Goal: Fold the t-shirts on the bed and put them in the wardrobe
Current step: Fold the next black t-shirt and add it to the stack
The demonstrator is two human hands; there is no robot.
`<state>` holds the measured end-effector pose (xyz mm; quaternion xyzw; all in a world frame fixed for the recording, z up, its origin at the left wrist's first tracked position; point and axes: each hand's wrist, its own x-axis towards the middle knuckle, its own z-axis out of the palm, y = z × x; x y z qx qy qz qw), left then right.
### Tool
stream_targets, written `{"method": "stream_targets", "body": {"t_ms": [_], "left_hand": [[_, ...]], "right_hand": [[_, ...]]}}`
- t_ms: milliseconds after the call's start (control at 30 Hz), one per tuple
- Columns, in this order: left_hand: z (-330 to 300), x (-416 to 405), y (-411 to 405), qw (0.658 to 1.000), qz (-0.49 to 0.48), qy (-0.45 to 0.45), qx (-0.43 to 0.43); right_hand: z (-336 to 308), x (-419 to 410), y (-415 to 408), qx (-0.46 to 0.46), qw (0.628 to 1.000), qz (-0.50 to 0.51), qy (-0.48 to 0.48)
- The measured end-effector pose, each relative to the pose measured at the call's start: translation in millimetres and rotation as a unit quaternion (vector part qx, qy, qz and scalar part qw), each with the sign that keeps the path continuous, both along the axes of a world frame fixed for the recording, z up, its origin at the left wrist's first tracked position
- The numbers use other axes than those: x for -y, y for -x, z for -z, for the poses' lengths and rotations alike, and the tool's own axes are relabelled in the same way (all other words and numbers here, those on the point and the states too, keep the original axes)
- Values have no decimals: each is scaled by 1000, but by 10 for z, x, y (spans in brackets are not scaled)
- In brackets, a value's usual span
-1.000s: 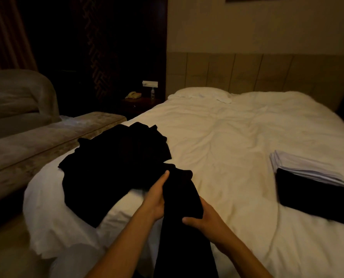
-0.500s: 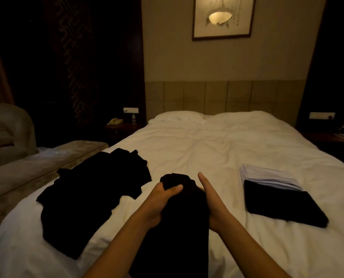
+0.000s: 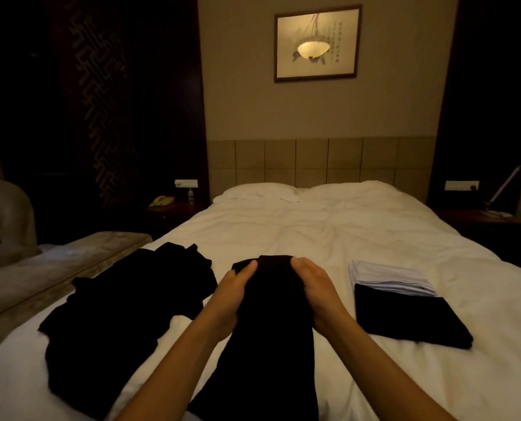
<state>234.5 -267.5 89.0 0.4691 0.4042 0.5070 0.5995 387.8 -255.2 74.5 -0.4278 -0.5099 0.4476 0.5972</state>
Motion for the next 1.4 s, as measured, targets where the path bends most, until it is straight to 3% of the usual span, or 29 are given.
{"method": "stream_targets", "body": {"t_ms": [133, 233, 300, 400, 433, 500, 600, 667, 867, 967, 1133, 1267, 1400], "left_hand": [[-109, -4, 190, 986, -38, 0, -163], [-177, 7, 340, 950, -26, -35, -309], [-210, 3, 399, 929, -22, -75, -361], [-277, 37, 424, 864, -151, -201, -436], [-303, 45, 402, 849, -197, -238, -429], [-344, -9, 335, 875, -206, -263, -349], [-401, -178, 176, 946, -89, -197, -241], [-388, -269, 64, 966, -13, -158, -206], [-194, -284, -170, 979, 130, -110, -112], [-76, -295, -180, 980, 174, -34, -91], [-24, -268, -48, 982, 156, -18, -107], [-323, -213, 33, 993, 20, -71, -90], [-773, -166, 163, 966, -78, -168, -179]], "right_hand": [[-246, -95, -129, 30, 998, 39, -36], [-436, -122, -177, 33, 999, 28, -30], [-585, -106, -192, 31, 999, 25, -16], [-765, -103, -188, 18, 999, 24, -21], [-812, -90, -176, 13, 999, 22, -28], [-880, -61, -142, -2, 999, 7, -38], [-944, 0, -95, -26, 999, -22, -41], [-971, 28, -100, -31, 998, -29, -45], [-1039, 61, -245, -1, 994, 23, -108], [-1047, 49, -330, -32, 992, 37, -117], [-1048, 90, -468, 11, 990, 52, -129], [-1052, 161, -501, 17, 992, 53, -111], [-899, 177, -467, 76, 995, 21, -63]]}}
